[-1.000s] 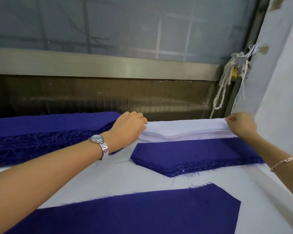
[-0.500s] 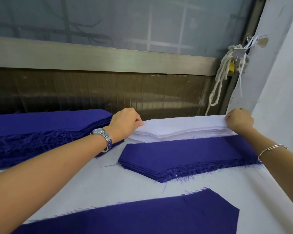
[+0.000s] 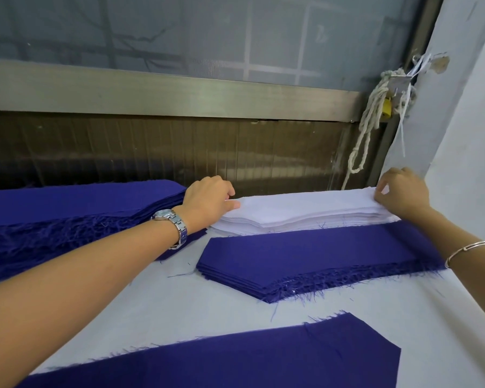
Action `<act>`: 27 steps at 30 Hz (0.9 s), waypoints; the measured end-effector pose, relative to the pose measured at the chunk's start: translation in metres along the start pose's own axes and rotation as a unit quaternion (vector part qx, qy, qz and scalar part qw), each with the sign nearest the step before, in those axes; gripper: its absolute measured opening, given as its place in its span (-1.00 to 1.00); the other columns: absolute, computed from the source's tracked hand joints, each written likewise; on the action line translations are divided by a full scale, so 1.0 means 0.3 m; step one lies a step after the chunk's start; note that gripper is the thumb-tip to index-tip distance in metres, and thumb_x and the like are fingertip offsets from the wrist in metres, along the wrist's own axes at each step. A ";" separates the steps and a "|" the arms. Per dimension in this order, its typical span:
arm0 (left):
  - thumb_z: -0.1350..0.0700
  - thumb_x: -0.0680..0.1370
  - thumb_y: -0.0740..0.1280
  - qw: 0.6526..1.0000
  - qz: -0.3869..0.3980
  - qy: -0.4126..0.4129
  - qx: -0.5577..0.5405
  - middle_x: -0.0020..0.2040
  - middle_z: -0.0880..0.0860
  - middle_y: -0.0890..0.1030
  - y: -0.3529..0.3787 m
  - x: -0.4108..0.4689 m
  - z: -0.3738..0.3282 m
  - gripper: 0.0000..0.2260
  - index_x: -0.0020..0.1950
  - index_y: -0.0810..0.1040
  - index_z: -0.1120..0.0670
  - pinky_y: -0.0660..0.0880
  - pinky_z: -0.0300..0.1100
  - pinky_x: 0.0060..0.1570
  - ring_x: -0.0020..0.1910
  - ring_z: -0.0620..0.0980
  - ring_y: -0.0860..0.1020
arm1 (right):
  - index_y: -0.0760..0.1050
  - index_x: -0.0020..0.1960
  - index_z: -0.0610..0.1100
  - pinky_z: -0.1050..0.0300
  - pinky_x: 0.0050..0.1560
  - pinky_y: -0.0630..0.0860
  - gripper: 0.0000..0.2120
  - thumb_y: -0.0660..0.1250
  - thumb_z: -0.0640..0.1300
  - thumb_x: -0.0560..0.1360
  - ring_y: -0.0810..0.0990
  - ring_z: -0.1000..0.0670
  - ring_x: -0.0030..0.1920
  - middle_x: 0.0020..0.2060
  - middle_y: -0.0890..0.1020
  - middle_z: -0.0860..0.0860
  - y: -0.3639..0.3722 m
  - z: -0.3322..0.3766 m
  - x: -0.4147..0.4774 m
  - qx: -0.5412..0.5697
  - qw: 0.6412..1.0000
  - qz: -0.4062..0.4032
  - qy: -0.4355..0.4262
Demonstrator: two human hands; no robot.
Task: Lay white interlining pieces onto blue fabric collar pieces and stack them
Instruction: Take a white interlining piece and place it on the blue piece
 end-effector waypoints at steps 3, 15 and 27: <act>-0.09 0.60 0.33 1.000 0.004 0.008 0.021 0.27 0.05 0.59 0.004 0.009 -0.003 -0.59 0.39 0.51 0.06 0.51 -0.02 0.19 0.23 0.04 0.54 | 0.61 -0.14 -0.20 -0.11 0.16 0.39 -0.99 0.43 -0.26 0.45 0.55 -0.28 0.07 -0.01 0.67 -0.22 0.011 -0.009 0.008 0.012 1.000 0.015 -0.017; -0.04 0.61 0.34 0.998 0.046 -0.003 -0.052 0.31 0.02 0.57 0.049 0.034 0.025 -0.57 0.46 0.42 -0.01 0.37 0.02 0.28 0.33 0.06 0.44 | 0.46 -0.16 -0.17 0.02 -0.11 0.38 -0.87 0.37 -0.34 0.47 0.52 -0.26 -0.06 -0.12 0.58 -0.23 0.017 -0.030 -0.026 0.105 0.993 0.013 -0.054; 0.07 0.64 0.30 0.996 0.059 0.026 -0.059 0.33 0.02 0.54 0.065 0.043 0.000 -0.64 0.44 0.44 -0.07 0.30 0.03 0.32 0.36 0.07 0.37 | 0.70 -0.02 -0.26 -0.06 -0.10 0.43 -0.87 0.40 -0.37 0.50 0.49 -0.25 -0.07 -0.13 0.61 -0.22 0.001 -0.011 -0.031 0.050 0.991 -0.030 -0.118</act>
Point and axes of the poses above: each hand's wrist, its own x-axis towards the middle knuckle, its own y-axis out of the palm, z = x × y, the point moved 9 cm from there along x, towards the middle knuckle
